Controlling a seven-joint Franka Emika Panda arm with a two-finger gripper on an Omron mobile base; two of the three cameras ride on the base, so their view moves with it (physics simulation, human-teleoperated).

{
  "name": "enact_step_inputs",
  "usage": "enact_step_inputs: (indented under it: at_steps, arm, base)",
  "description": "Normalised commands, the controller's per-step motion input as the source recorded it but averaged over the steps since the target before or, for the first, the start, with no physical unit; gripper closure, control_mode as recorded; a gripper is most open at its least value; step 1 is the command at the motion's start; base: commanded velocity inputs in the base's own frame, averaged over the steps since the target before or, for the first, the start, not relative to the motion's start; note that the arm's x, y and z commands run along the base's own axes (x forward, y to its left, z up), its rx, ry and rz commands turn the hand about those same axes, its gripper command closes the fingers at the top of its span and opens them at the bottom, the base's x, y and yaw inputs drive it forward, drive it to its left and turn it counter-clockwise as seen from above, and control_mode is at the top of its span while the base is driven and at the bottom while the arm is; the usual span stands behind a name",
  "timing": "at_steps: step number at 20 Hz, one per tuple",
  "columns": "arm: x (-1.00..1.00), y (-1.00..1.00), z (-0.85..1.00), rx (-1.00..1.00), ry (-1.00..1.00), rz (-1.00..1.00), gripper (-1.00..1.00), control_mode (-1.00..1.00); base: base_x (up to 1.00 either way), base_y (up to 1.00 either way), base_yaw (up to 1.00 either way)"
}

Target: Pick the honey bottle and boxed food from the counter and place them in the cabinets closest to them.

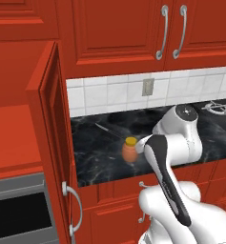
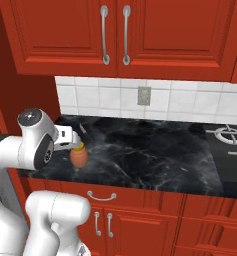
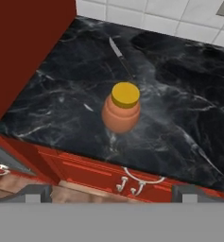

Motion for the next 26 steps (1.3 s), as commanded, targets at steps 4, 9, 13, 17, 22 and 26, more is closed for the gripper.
enact_step_inputs:
  at_steps: [4,9,13,17,22,26]
  arm:
    - [0.37,0.0,-0.16,0.0,0.0,-0.01,-1.0,-1.0]
    - [0.32,0.0,-0.17,0.0,0.0,-0.02,-1.0,-1.0]
    - [0.23,0.0,-0.26,0.0,0.01,-0.01,-1.0,-1.0]
    - [0.23,0.0,-0.26,0.0,0.0,-0.01,-1.0,-1.0]
    - [0.28,0.0,-0.2,0.0,0.0,-0.01,-1.0,-1.0]
    - [0.3,0.02,-0.18,0.0,0.0,-0.01,-1.0,-1.0]
  base:
    - [0.0,0.0,0.0]
    - [0.0,0.0,0.0]
    - [0.0,0.0,0.0]
    - [0.0,0.0,0.0]
    - [0.0,0.0,0.0]
    - [0.0,0.0,0.0]
